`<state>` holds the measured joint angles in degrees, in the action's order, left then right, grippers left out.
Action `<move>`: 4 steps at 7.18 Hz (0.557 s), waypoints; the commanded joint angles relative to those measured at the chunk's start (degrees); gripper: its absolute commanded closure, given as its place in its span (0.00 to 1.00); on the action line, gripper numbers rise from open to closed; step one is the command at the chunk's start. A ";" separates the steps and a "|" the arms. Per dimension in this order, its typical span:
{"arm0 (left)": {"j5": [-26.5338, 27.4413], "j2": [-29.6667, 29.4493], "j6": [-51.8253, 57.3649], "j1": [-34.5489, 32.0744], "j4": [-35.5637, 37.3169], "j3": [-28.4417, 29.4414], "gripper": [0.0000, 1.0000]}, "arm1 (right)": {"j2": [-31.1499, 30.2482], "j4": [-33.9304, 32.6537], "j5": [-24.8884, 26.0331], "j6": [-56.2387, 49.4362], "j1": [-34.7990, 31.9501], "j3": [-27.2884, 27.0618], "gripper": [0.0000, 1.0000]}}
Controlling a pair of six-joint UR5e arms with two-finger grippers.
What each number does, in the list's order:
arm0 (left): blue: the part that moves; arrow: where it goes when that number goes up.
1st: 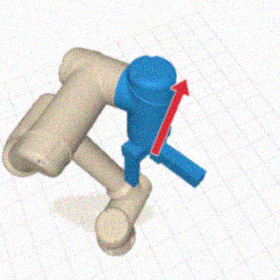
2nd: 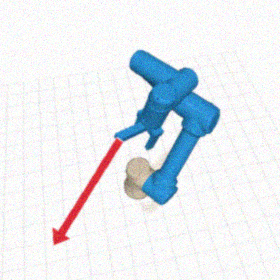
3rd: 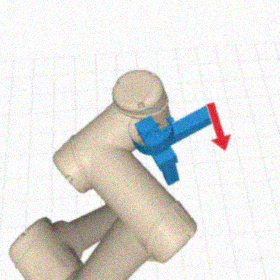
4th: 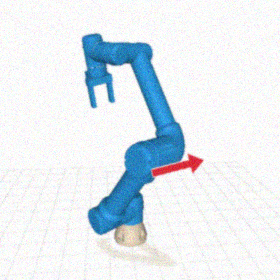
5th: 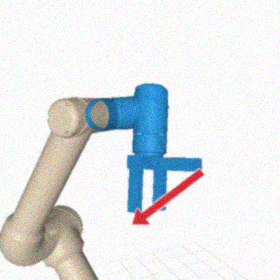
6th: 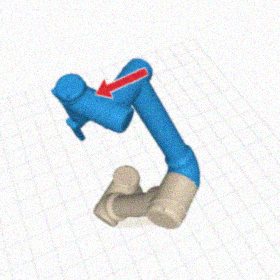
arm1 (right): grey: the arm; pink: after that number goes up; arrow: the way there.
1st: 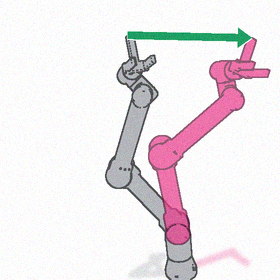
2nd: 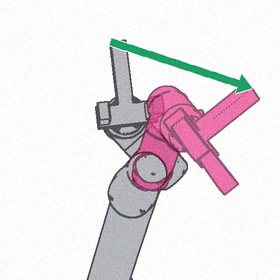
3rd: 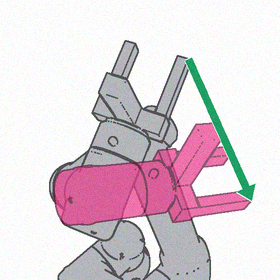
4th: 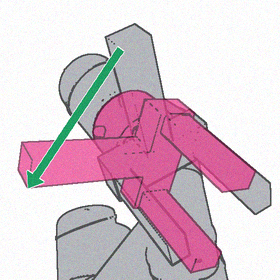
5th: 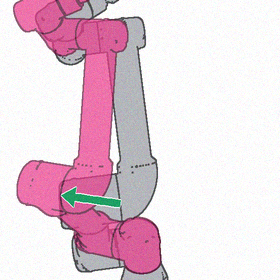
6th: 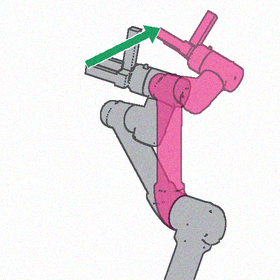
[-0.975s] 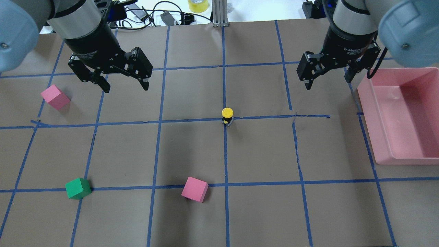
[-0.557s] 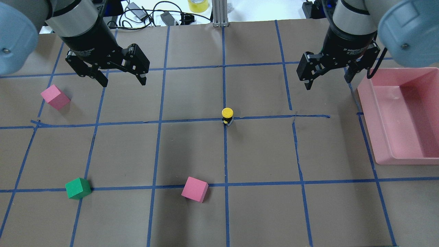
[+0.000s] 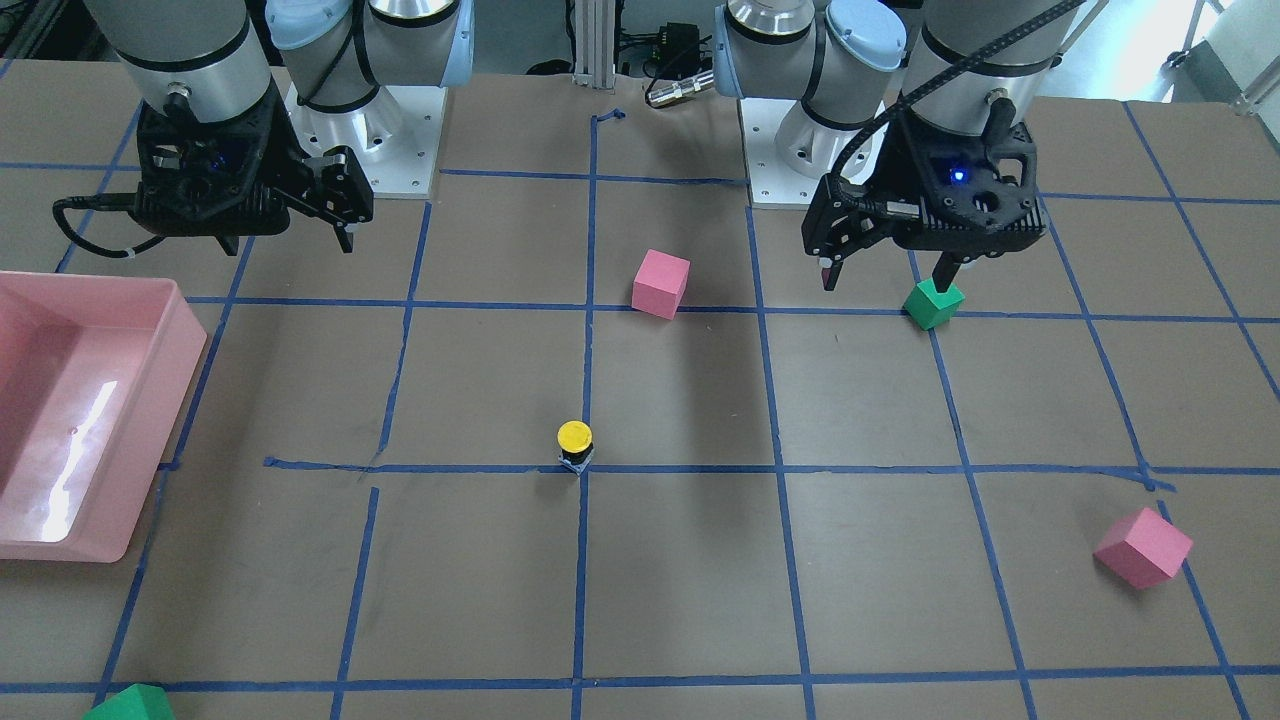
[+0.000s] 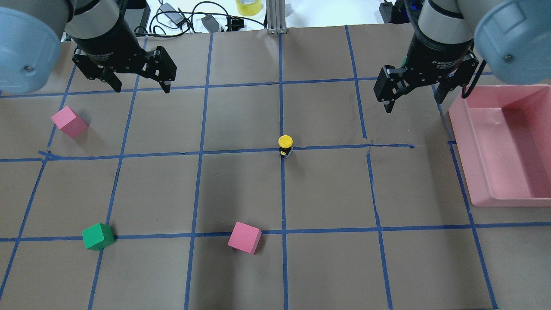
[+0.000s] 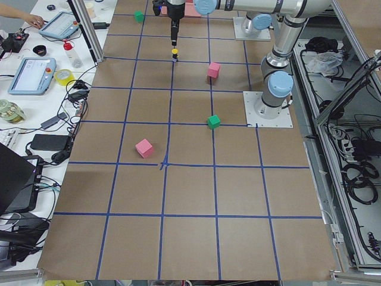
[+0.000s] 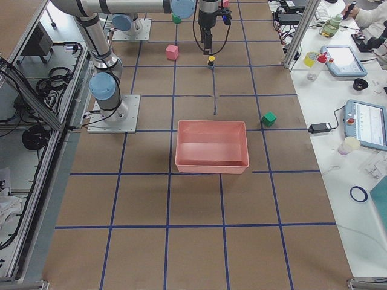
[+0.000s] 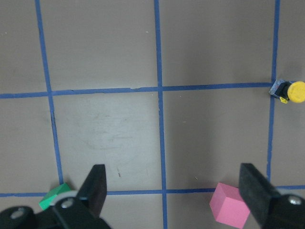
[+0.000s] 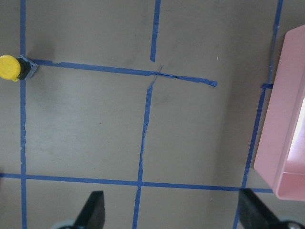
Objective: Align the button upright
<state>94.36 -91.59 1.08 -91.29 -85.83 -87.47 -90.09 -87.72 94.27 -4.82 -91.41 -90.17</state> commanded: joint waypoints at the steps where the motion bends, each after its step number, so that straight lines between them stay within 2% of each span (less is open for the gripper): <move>1: 0.05 -0.08 0.24 -0.03 0.32 -0.16 0.00 | 0.00 0.00 0.03 -0.01 0.00 0.00 0.00; 4: -0.31 -0.08 0.24 -0.03 0.49 -0.07 0.00 | 0.00 0.09 0.12 -0.01 0.09 0.00 0.00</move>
<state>94.15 -91.66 1.32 -91.32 -85.37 -87.55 -90.09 -87.69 94.36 -4.82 -91.39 -90.18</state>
